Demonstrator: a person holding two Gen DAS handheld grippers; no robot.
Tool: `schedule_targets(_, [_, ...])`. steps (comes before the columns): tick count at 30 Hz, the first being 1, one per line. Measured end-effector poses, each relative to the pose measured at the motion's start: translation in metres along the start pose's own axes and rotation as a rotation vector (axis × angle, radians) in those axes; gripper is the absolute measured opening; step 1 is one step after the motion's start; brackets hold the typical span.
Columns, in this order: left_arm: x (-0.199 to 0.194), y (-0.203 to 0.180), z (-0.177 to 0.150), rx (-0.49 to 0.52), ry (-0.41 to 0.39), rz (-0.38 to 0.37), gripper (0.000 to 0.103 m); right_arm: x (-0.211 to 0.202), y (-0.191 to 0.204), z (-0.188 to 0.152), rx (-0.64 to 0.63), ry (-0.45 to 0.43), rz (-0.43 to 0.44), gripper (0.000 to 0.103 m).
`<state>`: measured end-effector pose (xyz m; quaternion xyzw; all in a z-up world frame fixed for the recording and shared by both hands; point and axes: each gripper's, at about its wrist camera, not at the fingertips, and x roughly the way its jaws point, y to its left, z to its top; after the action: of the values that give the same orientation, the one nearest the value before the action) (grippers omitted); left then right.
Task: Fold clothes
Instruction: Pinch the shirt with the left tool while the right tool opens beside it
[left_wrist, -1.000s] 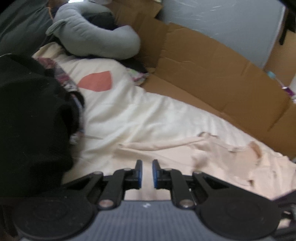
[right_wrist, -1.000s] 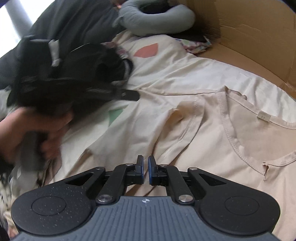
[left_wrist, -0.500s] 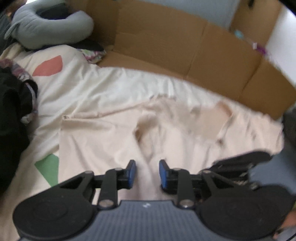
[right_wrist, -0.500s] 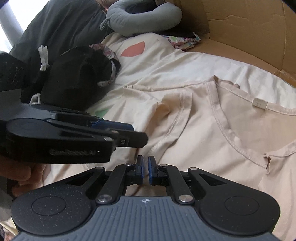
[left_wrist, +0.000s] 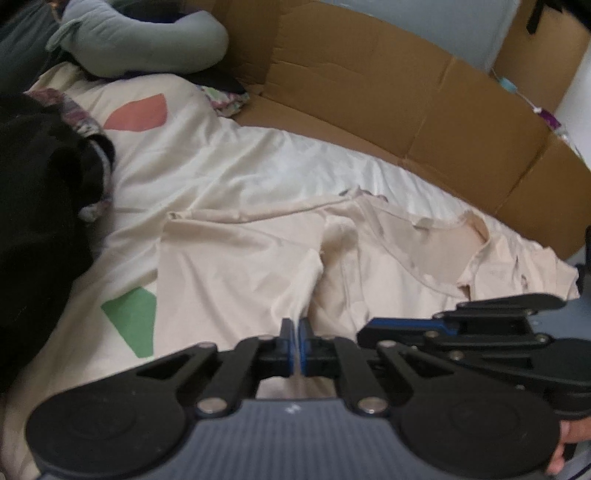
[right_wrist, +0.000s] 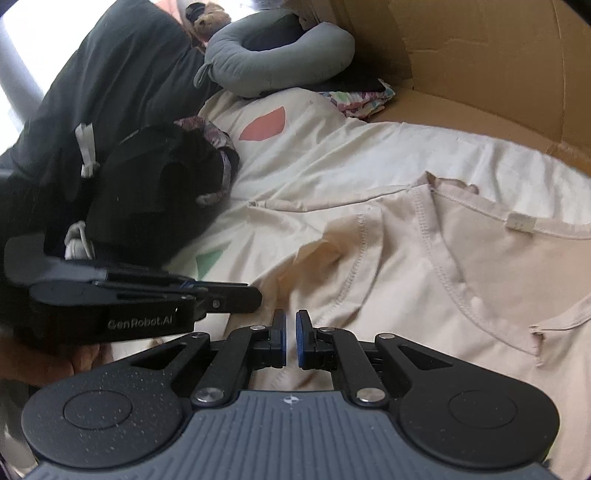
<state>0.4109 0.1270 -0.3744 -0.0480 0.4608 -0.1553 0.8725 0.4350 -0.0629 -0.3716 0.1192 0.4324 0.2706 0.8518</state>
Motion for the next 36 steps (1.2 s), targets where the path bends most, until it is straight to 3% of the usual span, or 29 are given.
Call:
schedule_targets(3, [-0.006,0.003,0.002,-0.028,-0.025,-0.045,0.002,0.008,0.001,0.001,0.048,0.013,0.043,0.007])
schedule_targets(4, [-0.007,0.003,0.002,-0.028,-0.032,-0.050,0.000,0.012,0.000,0.001,0.071,0.018,0.058,0.019])
schedule_targets(5, [-0.007,0.005,0.002,-0.032,-0.035,-0.050,0.000,0.013,-0.002,0.001,0.090,0.020,0.070,0.023])
schedule_targets(10, [-0.002,0.011,0.001,-0.027,-0.023,-0.016,0.001,0.021,-0.003,0.000,0.112,0.032,0.097,0.035])
schedule_targets(15, [0.011,0.016,-0.005,-0.014,0.012,0.039,0.001,0.032,0.006,0.001,0.038,0.053,0.047,0.035])
schedule_targets(30, [0.006,0.034,-0.013,-0.122,-0.015,0.048,0.002,0.059,0.014,0.013,-0.041,0.091,0.001,0.033])
schedule_targets(33, [0.006,0.037,-0.015,-0.131,-0.018,0.044,0.002,0.063,0.018,0.013,-0.058,0.092,0.000,0.026])
schedule_targets(36, [0.006,0.036,-0.016,-0.124,-0.023,0.044,0.003,0.066,0.021,0.013,-0.080,0.092,-0.001,0.011])
